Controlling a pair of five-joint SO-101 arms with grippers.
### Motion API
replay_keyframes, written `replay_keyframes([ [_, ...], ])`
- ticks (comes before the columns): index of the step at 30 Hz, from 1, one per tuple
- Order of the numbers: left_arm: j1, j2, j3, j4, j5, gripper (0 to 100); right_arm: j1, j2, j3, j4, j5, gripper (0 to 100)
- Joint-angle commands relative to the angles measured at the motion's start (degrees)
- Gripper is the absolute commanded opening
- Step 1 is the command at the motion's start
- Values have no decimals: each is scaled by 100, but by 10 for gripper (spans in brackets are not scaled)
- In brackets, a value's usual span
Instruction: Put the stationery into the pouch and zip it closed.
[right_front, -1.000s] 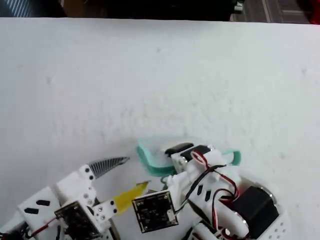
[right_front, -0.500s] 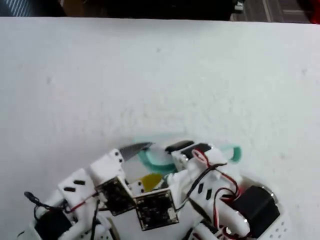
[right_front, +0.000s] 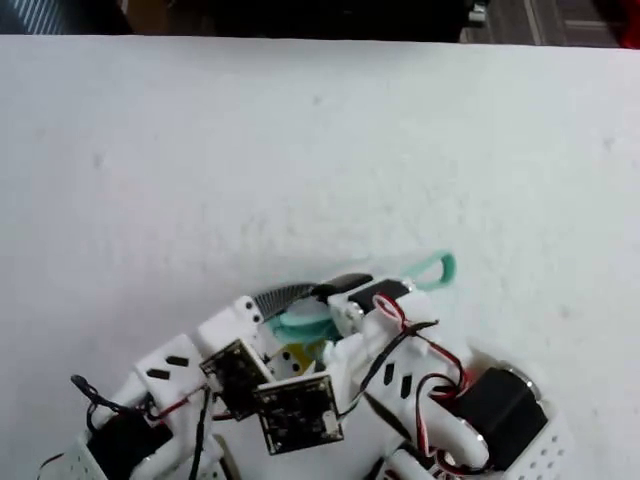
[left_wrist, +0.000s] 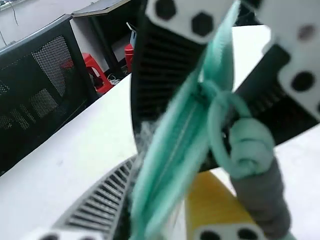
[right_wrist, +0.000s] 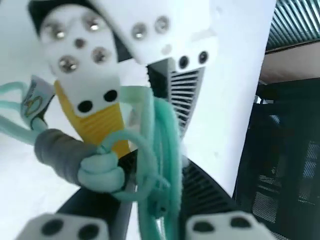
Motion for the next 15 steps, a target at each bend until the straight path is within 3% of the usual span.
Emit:
replay_keyframes([
  [1,92,-22,-62,-158,132,33,66,-4,18,-505,-369,18],
  [5,75,-22,-62,-158,158,23,523,-4,316,-708,-686,37],
  [8,75,-22,-62,-158,167,23,875,-48,527,-708,-844,147],
  [12,57,-22,-9,-176,167,23,1226,-57,536,-857,-1758,269],
  [15,-268,-22,273,-440,167,23,1323,-57,545,-1024,-1890,267],
])
